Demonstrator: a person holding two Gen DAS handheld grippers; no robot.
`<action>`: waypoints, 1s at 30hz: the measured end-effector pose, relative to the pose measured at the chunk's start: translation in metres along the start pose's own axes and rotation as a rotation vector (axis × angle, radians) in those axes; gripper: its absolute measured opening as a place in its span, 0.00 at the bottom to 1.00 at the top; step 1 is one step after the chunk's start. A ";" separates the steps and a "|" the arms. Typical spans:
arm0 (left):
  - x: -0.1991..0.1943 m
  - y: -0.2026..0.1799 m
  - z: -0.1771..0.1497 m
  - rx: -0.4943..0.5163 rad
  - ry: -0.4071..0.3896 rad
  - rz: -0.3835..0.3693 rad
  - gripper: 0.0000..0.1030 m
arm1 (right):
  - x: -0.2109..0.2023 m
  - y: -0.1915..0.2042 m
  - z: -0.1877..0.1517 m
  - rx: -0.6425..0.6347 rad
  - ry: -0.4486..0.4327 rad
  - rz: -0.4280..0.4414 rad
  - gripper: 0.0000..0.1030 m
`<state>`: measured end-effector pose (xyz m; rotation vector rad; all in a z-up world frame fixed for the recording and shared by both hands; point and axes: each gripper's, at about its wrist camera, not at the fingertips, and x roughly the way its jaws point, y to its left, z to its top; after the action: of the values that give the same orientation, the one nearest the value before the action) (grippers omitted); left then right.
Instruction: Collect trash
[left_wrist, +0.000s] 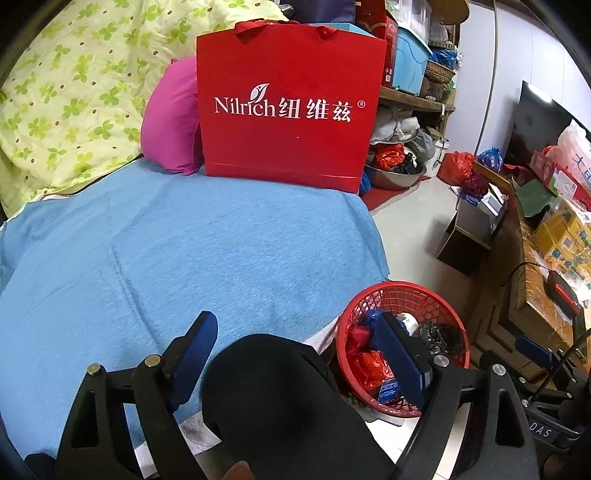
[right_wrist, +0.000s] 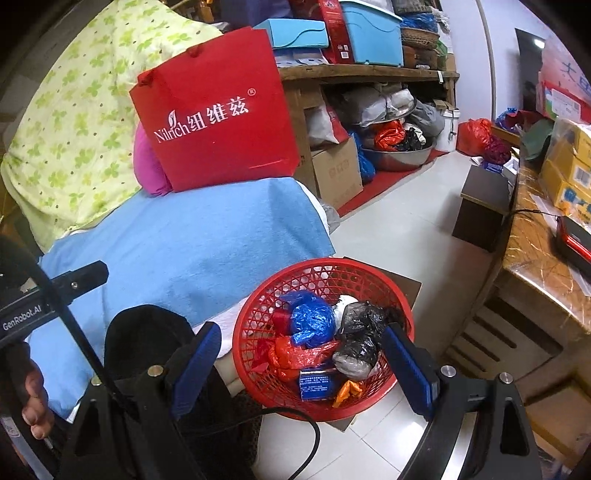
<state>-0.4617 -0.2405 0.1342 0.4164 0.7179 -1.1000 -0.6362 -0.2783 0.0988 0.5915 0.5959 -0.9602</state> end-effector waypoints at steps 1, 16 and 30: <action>-0.001 -0.001 0.000 0.007 -0.003 0.012 0.85 | 0.000 0.000 -0.001 0.000 0.000 -0.001 0.88; -0.003 -0.006 -0.003 0.030 -0.017 0.032 0.85 | -0.002 0.002 -0.002 -0.003 -0.004 -0.011 0.88; -0.005 -0.008 -0.004 0.033 -0.022 0.004 0.85 | -0.003 -0.001 -0.005 -0.002 -0.009 -0.023 0.88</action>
<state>-0.4722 -0.2377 0.1354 0.4331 0.6801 -1.1119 -0.6393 -0.2735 0.0974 0.5797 0.5966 -0.9837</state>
